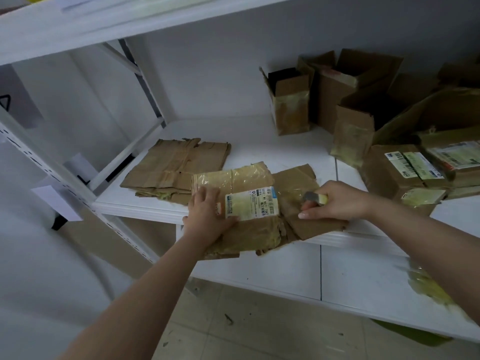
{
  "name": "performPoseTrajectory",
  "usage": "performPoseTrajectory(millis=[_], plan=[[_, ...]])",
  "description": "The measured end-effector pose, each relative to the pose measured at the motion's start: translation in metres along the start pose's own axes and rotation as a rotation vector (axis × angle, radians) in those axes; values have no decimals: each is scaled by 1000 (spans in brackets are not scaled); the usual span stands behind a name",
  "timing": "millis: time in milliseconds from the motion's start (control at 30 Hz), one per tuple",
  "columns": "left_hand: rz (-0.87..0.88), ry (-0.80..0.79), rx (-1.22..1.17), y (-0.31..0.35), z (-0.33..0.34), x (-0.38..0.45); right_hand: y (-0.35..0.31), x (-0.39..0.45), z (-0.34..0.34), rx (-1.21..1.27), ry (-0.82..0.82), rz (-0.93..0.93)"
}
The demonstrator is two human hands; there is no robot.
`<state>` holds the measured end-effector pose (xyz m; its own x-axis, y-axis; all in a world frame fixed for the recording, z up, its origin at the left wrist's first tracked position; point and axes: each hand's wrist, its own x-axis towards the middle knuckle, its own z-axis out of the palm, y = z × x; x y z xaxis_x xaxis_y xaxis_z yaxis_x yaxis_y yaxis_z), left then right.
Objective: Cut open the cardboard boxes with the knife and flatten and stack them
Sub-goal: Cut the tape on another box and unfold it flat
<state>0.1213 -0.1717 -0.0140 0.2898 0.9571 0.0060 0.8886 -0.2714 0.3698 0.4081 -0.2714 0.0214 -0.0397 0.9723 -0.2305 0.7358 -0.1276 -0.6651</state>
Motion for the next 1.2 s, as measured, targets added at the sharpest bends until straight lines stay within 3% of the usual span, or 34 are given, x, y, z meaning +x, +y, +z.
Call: performPoseTrajectory(millis=[133,233,300,367,467,533,600,767,933,1200], plan=[[105,30,135,14,2,3,5,7,-8,38,47,48],[120,97,110,21,-1,6,12,17,-10,-4,318,121],[38,214,15,25,-1,9,12,18,-9,-46,412,239],[-96,267,-60,27,-1,13,12,21,-6,-51,357,338],[-298,113,-262,27,3,18,12,25,-2,-34,365,473],[-353,41,-409,26,7,15,15,26,-1,-128,364,568],[-331,65,-452,28,9,11,18,24,-3,-155,329,621],[-149,237,-442,42,3,9,27,13,-10,38,324,612],[-193,200,-317,50,2,18,39,11,-8,109,528,620],[-230,123,-179,50,17,20,41,5,-4,-87,615,625]])
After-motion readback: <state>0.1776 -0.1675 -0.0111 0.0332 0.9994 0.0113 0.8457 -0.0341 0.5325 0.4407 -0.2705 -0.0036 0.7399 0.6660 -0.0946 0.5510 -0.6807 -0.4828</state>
